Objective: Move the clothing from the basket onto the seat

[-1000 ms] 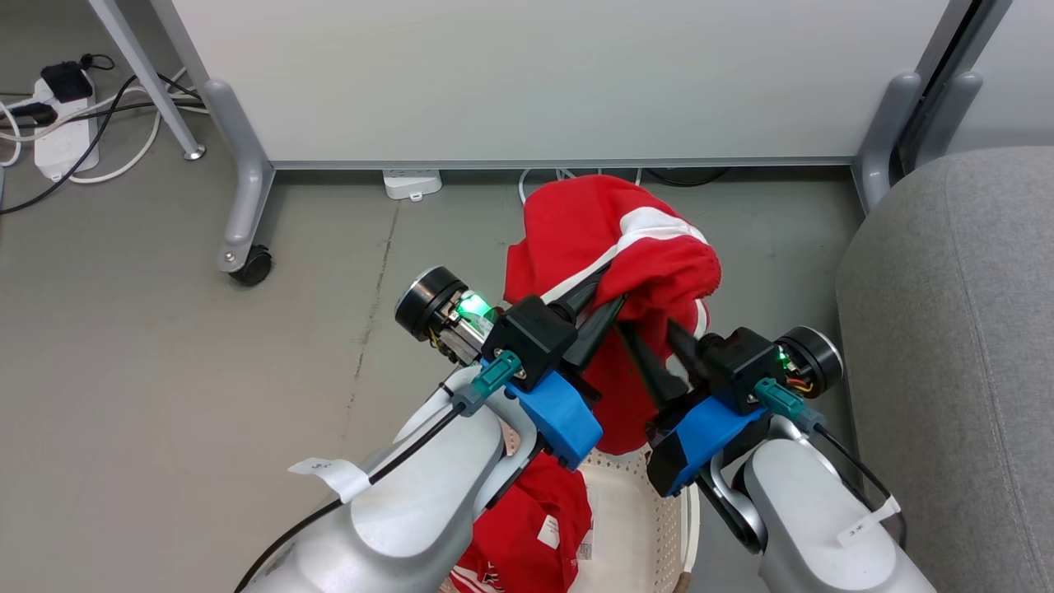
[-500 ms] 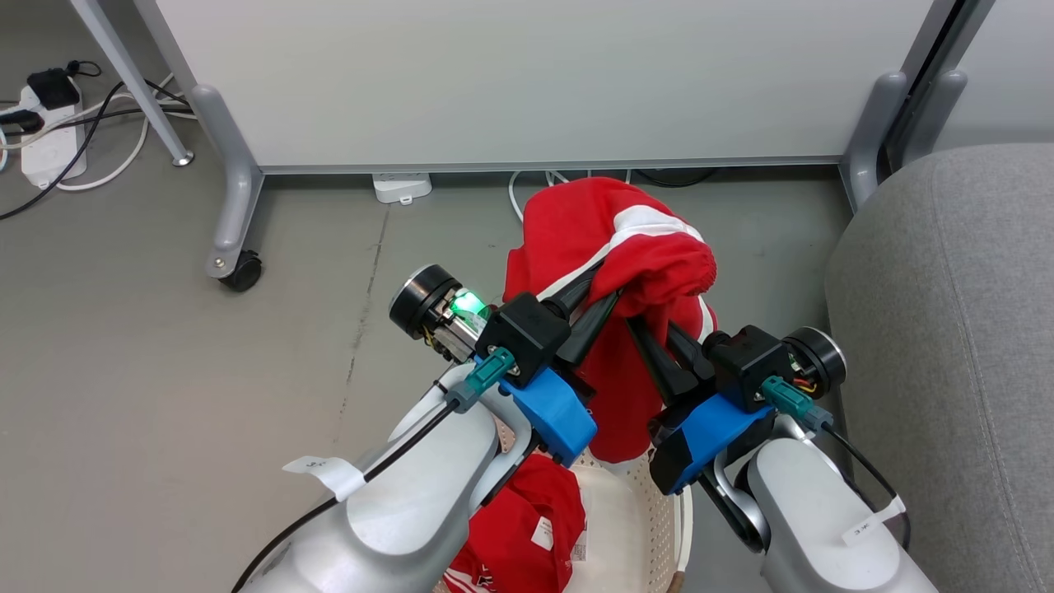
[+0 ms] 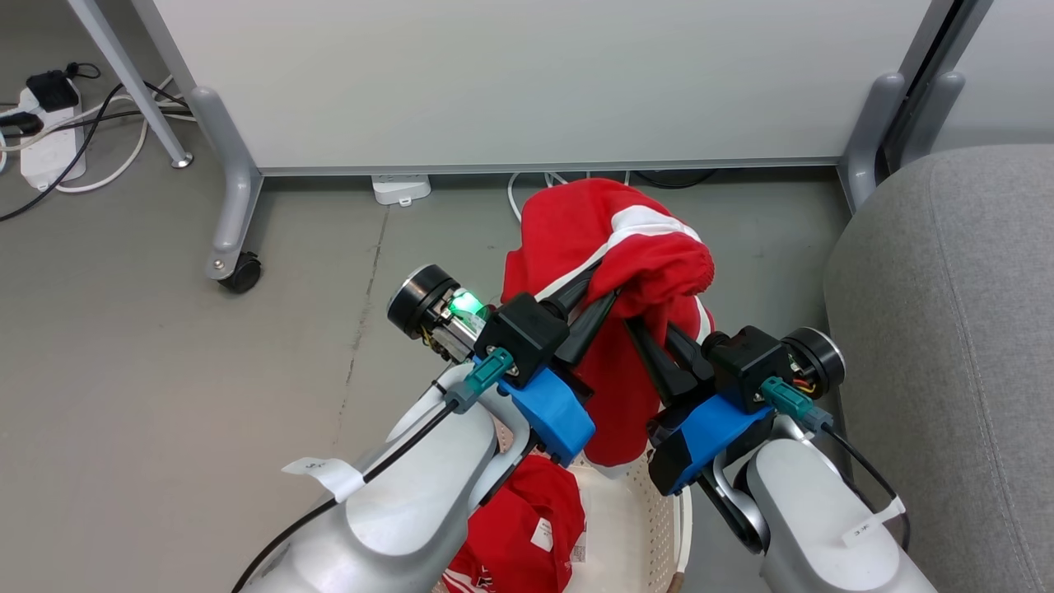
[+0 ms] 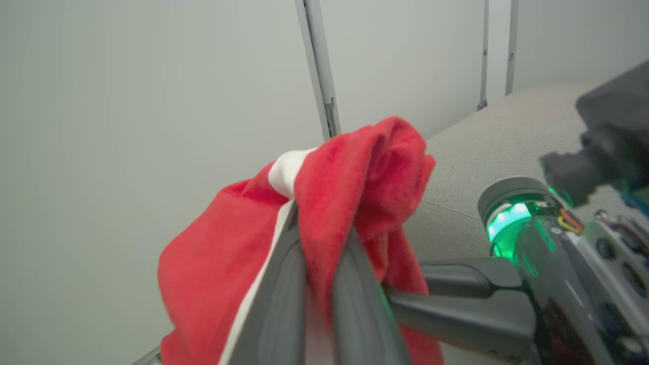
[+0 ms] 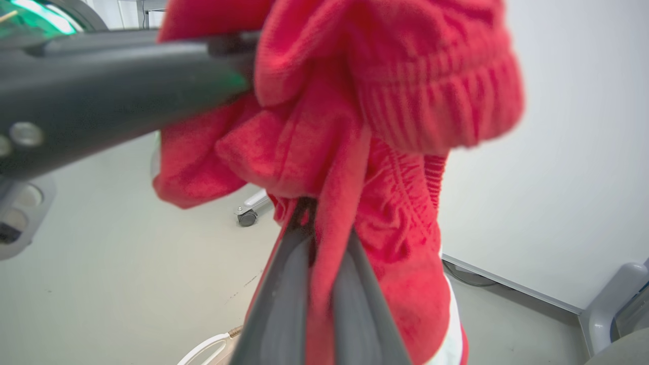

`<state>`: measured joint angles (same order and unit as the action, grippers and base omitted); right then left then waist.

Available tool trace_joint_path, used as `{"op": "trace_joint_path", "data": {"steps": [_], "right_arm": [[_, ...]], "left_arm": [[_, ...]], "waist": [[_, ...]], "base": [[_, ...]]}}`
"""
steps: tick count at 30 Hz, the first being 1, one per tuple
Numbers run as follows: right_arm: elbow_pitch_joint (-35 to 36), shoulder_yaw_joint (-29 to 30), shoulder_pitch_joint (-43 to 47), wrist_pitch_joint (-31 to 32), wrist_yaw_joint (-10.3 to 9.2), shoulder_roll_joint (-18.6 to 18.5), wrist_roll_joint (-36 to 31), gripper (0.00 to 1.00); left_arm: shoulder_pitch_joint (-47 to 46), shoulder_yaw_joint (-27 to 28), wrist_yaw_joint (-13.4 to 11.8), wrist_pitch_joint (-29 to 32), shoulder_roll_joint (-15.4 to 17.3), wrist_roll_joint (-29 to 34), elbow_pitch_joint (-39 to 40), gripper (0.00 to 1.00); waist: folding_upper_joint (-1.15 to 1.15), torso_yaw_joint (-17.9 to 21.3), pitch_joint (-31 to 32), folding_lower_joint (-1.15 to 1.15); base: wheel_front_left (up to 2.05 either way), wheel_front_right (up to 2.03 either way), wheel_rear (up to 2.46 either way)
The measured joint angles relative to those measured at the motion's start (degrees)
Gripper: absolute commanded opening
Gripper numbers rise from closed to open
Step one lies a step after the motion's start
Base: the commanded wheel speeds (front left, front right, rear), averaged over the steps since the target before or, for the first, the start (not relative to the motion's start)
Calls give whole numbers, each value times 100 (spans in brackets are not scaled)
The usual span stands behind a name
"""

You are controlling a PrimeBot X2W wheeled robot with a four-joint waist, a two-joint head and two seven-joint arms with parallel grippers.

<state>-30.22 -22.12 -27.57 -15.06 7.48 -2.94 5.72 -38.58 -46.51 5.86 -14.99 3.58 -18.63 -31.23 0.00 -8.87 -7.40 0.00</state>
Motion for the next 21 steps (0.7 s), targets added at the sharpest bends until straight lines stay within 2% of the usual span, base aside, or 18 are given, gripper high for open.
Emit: {"op": "trace_joint_path", "data": {"steps": [1,2,3,4,5,7,21], "right_arm": [[1,0,0,0,0,0,1,0],[2,0,0,0,0,0,2,0],[2,0,0,0,0,0,11,0],[2,0,0,0,0,0,16,0],[2,-2,1,0,0,0,23,0],[4,-5,2,0,0,0,40,0],[97,248,159,0,0,1,38,0]], "left_arm": [[2,5,-1,0,-1,5,4,20],[5,7,-1,0,-3,9,5,0],[8,7,0,0,-5,18,4,0],[14,11,-1,0,-7,26,3,5],[25,19,-1,0,-8,42,3,27],[35,53,-53,0,-11,62,14,100],[90,148,-83,-1,-19,194,70,100]], "waist": [[0,-1,2,0],[0,-2,4,0],[0,-3,6,0],[0,-4,8,0],[0,-4,10,0],[0,-4,12,0],[0,35,-9,0]], "base": [[0,0,0],[0,0,0],[0,0,0],[0,0,0],[0,0,0],[0,0,0],[0,0,0]]}}
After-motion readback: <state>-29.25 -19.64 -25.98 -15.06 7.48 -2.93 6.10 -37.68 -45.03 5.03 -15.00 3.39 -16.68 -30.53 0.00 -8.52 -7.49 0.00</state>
